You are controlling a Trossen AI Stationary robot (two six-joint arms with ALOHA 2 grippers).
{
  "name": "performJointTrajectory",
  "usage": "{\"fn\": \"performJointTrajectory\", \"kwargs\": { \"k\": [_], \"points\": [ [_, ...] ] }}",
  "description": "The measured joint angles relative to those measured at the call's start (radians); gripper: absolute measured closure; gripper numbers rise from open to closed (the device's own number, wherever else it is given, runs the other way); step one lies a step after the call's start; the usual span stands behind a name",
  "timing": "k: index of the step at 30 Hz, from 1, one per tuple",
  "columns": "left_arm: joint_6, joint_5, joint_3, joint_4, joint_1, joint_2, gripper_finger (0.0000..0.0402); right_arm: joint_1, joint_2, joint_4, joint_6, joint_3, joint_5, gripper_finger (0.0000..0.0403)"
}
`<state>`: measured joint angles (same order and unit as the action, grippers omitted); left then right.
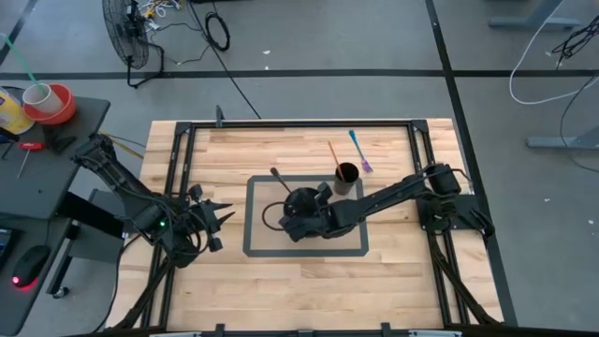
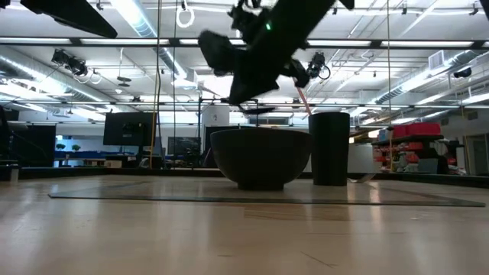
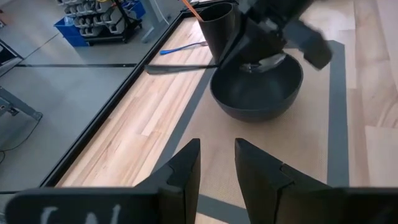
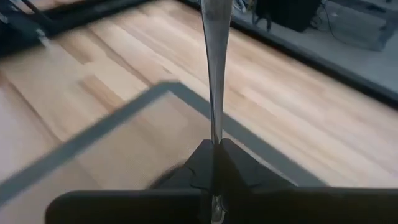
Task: Pick & Place Utensil
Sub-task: Put the black spoon into the black bowl on the transparent mat
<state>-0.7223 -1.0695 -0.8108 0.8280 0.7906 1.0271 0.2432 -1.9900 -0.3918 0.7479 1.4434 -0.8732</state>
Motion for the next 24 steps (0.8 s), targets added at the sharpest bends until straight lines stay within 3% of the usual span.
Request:
{"fn": "performJointTrajectory", "kwargs": {
  "k": [5, 10, 24],
  "points": [
    [0.000, 0.000, 0.000, -0.001, 0.000, 0.000, 0.0296, -0.016, -0.001, 0.079, 0.080, -0.074, 0.001, 0.0383],
    [-0.004, 0.000, 0.000, -0.002, -0.002, 0.000, 0.0296, -0.028, -0.002, 0.230, 0.038, -0.147, 0.003, 0.0383],
    [-0.004, 0.000, 0.000, -0.002, -0.002, 0.000, 0.0296, -0.035, -0.003, 0.395, 0.034, -0.274, 0.069, 0.0382]
  ]
}}
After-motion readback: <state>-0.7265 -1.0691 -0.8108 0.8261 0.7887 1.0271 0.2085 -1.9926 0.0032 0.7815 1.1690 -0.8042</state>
